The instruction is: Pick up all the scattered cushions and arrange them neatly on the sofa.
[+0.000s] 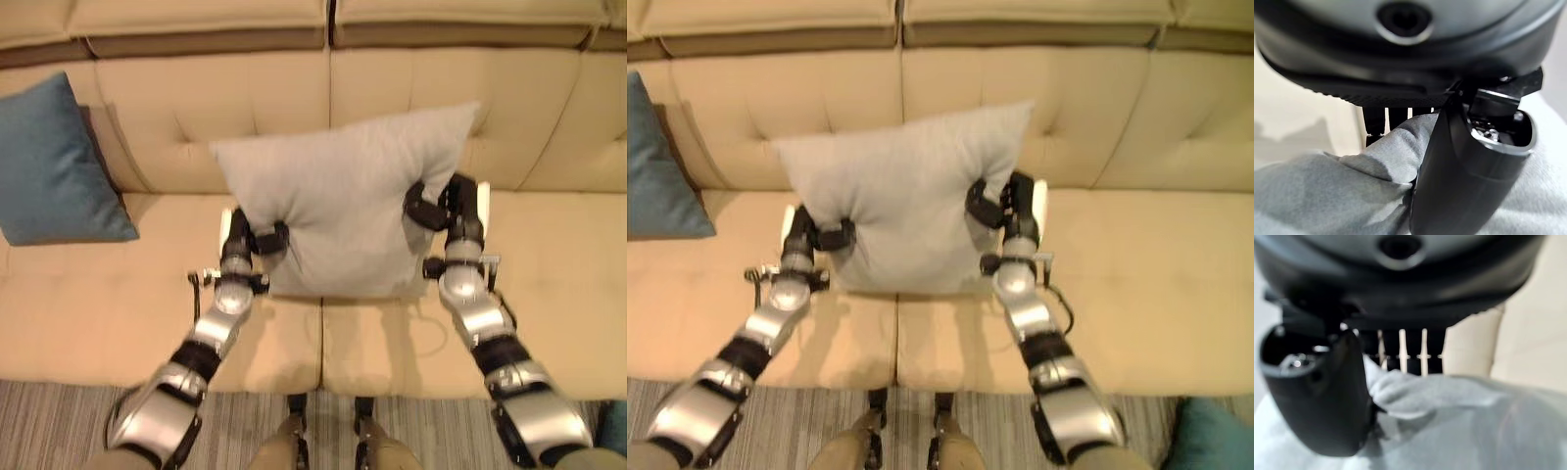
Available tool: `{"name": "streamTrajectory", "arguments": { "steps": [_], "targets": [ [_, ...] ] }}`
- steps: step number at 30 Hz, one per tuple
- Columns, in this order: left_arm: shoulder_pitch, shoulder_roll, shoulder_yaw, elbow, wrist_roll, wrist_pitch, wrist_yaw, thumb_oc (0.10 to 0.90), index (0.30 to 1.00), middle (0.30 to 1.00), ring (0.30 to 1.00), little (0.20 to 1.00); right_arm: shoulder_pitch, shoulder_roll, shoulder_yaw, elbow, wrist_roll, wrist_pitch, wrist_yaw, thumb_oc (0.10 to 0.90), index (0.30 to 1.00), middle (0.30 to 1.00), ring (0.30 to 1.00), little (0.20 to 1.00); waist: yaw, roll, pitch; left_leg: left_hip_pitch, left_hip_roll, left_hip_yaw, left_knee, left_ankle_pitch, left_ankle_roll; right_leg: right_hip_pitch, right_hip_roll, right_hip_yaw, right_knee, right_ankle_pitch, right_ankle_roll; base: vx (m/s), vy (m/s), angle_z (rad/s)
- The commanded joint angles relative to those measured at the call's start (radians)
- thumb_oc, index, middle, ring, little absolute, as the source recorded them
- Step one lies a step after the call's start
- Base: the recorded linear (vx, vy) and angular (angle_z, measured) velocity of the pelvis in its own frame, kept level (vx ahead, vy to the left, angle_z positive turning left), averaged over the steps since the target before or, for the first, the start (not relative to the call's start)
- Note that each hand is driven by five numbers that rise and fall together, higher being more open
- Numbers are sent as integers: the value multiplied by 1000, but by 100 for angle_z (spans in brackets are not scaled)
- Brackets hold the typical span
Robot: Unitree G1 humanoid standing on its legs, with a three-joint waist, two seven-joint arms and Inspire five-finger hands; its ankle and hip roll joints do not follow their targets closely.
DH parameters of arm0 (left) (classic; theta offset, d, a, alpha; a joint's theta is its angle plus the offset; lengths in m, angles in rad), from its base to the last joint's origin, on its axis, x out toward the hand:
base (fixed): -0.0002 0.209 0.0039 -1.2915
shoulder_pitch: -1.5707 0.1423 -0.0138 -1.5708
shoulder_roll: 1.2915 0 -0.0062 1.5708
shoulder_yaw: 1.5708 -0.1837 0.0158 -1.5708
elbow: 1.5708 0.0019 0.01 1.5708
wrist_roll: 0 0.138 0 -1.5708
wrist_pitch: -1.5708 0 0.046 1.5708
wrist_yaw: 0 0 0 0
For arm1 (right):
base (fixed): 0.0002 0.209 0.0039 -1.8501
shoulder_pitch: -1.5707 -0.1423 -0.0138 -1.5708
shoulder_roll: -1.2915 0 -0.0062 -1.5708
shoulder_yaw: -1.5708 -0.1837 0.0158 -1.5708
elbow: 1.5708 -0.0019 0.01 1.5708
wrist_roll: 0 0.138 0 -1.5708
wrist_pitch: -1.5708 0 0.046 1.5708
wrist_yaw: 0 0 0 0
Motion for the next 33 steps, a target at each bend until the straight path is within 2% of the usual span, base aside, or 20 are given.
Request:
{"name": "streamTrajectory", "arguments": {
  "steps": [1,4,8,9,10,11,12,14,18,19,24,27,29,30,33],
  "targets": [
    [-225,6,-53,-75,58,-188,38,400,300,300,300,300,-162,-15,48,-101,-30,-124,-53,400,300,300,300,300,16,-55,-52,14,-39,-16,62,-134,-27,-10,-51,55,95,-60,97,-34,27,2],
    [-378,20,-74,14,52,-192,73,400,300,300,300,300,-315,-45,92,4,-39,-120,-109,400,300,300,300,300,24,-53,-48,-30,-43,-19,29,-104,-32,-64,-51,66,74,-35,108,-44,22,1],
    [-460,27,-96,90,63,-189,94,400,300,300,300,300,-400,-55,128,90,-33,-119,-138,400,300,300,300,300,29,-48,-47,-67,-46,-26,-1,-78,-36,-116,-49,71,58,-15,115,-20,4,0],
    [-473,26,-104,105,64,-187,95,400,300,300,300,300,-418,-59,134,112,-21,-118,-139,427,340,340,340,340,30,-47,-48,-76,-46,-27,-8,-71,-38,-127,-49,71,54,-12,116,0,0,0],
    [-482,27,-103,119,61,-187,94,444,366,366,366,366,-432,-59,136,133,-8,-117,-138,554,531,531,531,531,30,-46,-50,-85,-47,-30,-15,-66,-40,-137,-48,72,49,-9,117,-23,-4,5],
    [-489,25,-104,138,56,-187,92,653,679,679,679,679,-445,-60,141,157,8,-117,-135,685,728,728,728,728,31,-46,-53,-96,-49,-31,-18,-62,-42,-150,-47,72,46,-4,119,-24,-6,35],
    [-495,23,-105,151,49,-186,91,800,900,900,900,900,-453,-61,144,174,24,-119,-131,800,900,900,900,900,32,-47,-56,-105,-50,-34,-21,-59,-44,-158,-47,72,41,0,120,-14,-24,26],
    [-467,41,-91,160,20,-187,73,800,900,900,900,900,-443,-72,135,189,87,-121,-112,800,900,900,900,900,32,-50,-66,-140,-53,-37,-32,-46,-54,-190,-43,69,13,17,125,-11,-25,-26],
    [-420,56,-74,153,20,-186,64,800,900,900,900,900,-405,-84,116,175,101,-125,-99,800,900,900,900,900,26,-53,-80,-161,-58,-43,-32,-44,-59,-207,-40,67,1,22,124,-8,-25,20],
    [-359,76,-47,152,9,-183,47,800,900,900,900,900,-366,-109,95,174,121,-124,-79,800,900,900,900,900,23,-58,-93,-170,-61,-49,-32,-42,-63,-216,-38,61,0,23,122,-3,-38,45],
    [-269,119,13,151,-3,-173,24,800,900,900,900,900,-284,-161,49,156,137,-123,-51,800,900,900,900,900,22,-64,-105,-168,-62,-51,-32,-42,-68,-211,-39,52,-4,21,122,-20,-36,-14],
    [-174,197,70,157,8,-162,-8,800,900,900,900,900,-179,-232,-8,124,144,-122,-16,800,900,900,900,900,21,-70,-117,-154,-60,-48,-32,-45,-71,-194,-39,46,-7,18,122,-31,-31,12],
    [-34,237,145,119,11,-156,-37,800,900,900,900,900,-23,-274,-90,70,136,-118,20,800,900,900,900,900,18,-73,-126,-127,-56,-48,-32,-49,-72,-163,-38,39,-7,12,119,-42,-36,-26],
    [57,232,188,75,16,-155,-50,800,900,900,900,900,72,-273,-140,26,122,-117,33,800,900,900,900,900,16,-74,-132,-105,-54,-47,-32,-54,-71,-140,-38,35,-7,5,116,-16,-32,13],
    [165,204,238,23,19,-154,-59,800,900,900,900,900,184,-245,-195,-16,107,-115,47,800,900,900,900,900,16,-75,-136,-77,-53,-46,-32,-61,-70,-111,-40,31,-6,0,113,2,-17,-5]
  ]
}}
